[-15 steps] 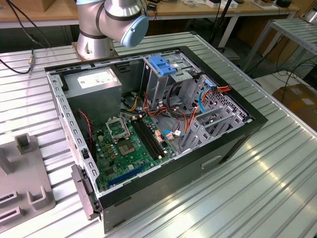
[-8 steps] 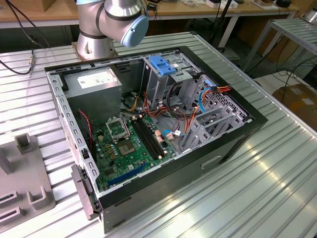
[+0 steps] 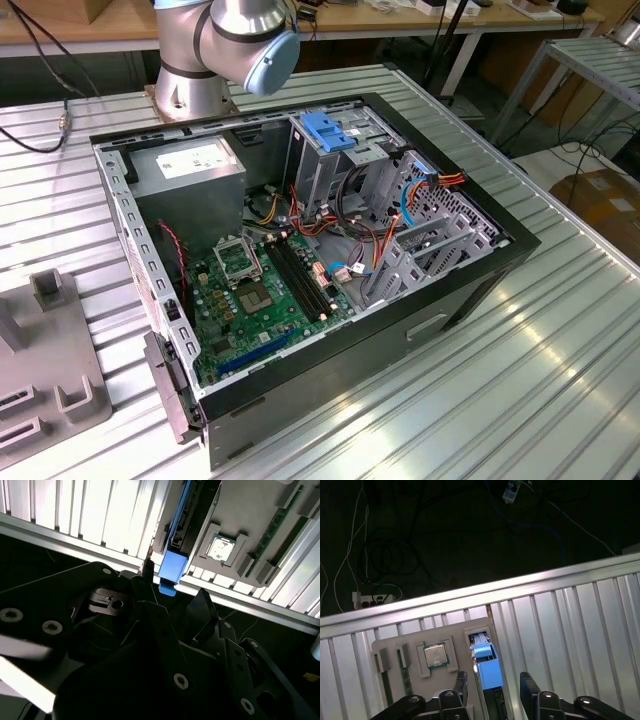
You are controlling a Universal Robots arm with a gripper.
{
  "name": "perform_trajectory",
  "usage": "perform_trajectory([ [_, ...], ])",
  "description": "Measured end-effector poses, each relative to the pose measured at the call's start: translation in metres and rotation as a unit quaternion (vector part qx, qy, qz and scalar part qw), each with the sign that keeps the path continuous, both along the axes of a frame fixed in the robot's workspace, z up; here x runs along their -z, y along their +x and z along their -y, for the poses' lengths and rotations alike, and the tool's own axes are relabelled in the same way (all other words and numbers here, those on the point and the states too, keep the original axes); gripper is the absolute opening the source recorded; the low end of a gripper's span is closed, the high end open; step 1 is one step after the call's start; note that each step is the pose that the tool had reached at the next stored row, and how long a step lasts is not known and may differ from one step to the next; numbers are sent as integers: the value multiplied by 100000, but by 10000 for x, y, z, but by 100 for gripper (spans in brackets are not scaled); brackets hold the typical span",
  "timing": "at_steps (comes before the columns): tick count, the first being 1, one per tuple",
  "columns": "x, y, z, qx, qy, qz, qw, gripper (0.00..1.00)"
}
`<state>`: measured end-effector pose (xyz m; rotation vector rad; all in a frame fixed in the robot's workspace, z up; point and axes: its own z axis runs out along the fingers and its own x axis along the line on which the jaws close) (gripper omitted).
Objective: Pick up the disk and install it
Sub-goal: 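Pick up the disk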
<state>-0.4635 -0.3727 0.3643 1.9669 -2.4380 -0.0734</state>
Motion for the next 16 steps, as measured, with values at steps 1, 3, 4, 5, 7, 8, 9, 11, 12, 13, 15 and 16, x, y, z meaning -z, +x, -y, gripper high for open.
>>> perform_trajectory([
  [1,19,0,0,-21,2,4,100000,54],
  [3,37,0,-1,-630,-17,14,99998,54],
  [4,43,0,-1,-991,-51,19,99995,54],
  [5,47,0,-1,-1321,-89,42,99991,54],
  [7,55,-1,-1,-2773,-233,101,99961,54],
  [8,60,-1,0,-3648,-277,130,99933,54],
  [9,64,0,0,-4432,-315,150,99901,54],
  [11,72,-1,-1,-6176,-550,194,99807,54],
  [12,73,-1,-4,-6617,-817,317,99777,54],
  [13,73,-2,-18,-6669,-1386,519,99766,54],
  [15,76,-5,-59,-6669,-2587,1184,99737,54],
  [16,78,-6,-75,-6670,-2954,1456,99723,54],
])
